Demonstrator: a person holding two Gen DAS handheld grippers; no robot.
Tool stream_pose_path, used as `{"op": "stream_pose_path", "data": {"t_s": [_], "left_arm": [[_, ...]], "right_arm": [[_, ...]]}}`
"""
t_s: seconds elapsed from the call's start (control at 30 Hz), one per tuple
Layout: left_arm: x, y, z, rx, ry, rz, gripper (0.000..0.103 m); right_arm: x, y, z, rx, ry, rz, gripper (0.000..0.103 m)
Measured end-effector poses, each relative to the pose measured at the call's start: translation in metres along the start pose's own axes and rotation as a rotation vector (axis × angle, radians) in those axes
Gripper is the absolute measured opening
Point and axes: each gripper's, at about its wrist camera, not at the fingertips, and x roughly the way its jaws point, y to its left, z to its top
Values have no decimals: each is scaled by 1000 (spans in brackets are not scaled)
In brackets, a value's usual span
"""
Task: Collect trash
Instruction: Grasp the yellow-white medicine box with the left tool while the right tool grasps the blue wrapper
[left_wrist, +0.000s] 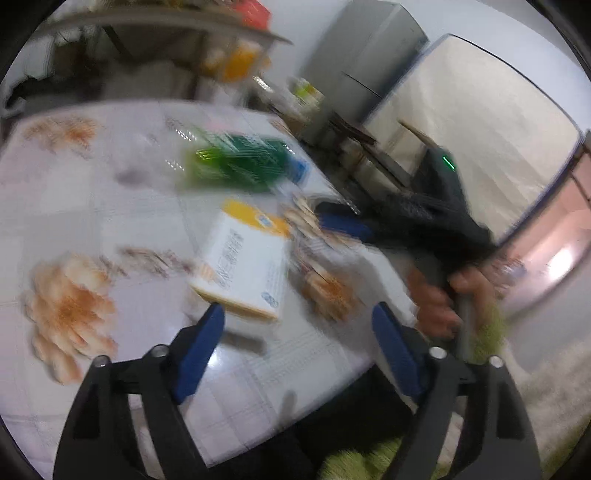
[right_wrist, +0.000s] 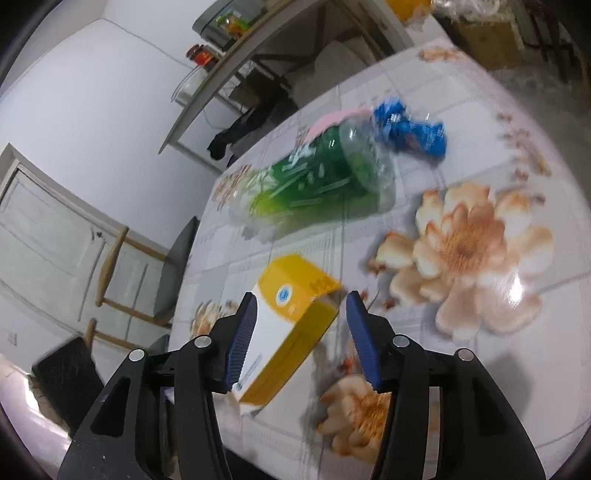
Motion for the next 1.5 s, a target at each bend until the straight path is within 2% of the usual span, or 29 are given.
{"op": "stream_pose_path", "data": {"t_s": [0.07,0.17,0.23,0.3,0.4,0.47,0.53,0.67,0.77,0.87,0.97,1.03,1.2,1.33,1.5], "left_arm": [[7,5,11,10,-21,56,87],[26,3,25,74,11,118,91],[37,-3,31,126,35,174,93],[50,-11,38,221,65,186,96],[71,-17,38,305,123,227,96],[84,-15,39,309,159,249,96],[94,-14,38,302,192,263,96],[98,-13,39,268,193,254,96],[95,-9,41,218,185,237,96],[95,-6,41,201,185,244,96],[95,-2,40,197,190,247,96],[94,-1,39,194,191,252,96],[94,2,35,178,197,248,96],[96,4,33,157,203,243,96],[95,5,31,145,188,264,96]], "right_arm": [[2,0,-3,10,16,4,51],[-9,-1,-4,2,-5,-14,56],[-21,-1,0,-30,-38,-45,62],[-33,-1,8,-78,-74,-85,70],[-42,-3,25,-154,-100,-172,72],[-42,-6,46,-196,-106,-233,73],[-37,-11,62,-226,-96,-260,73],[-7,-20,98,-349,-65,-338,72],[21,-26,115,-441,-25,-396,66],[38,-39,124,-463,20,-399,58],[47,-58,129,-410,81,-355,39],[45,-67,125,-365,95,-341,13],[15,-77,107,-263,49,-308,5],[-14,-81,82,-184,24,-285,3],[-53,-72,29,-114,6,-242,3]]}}
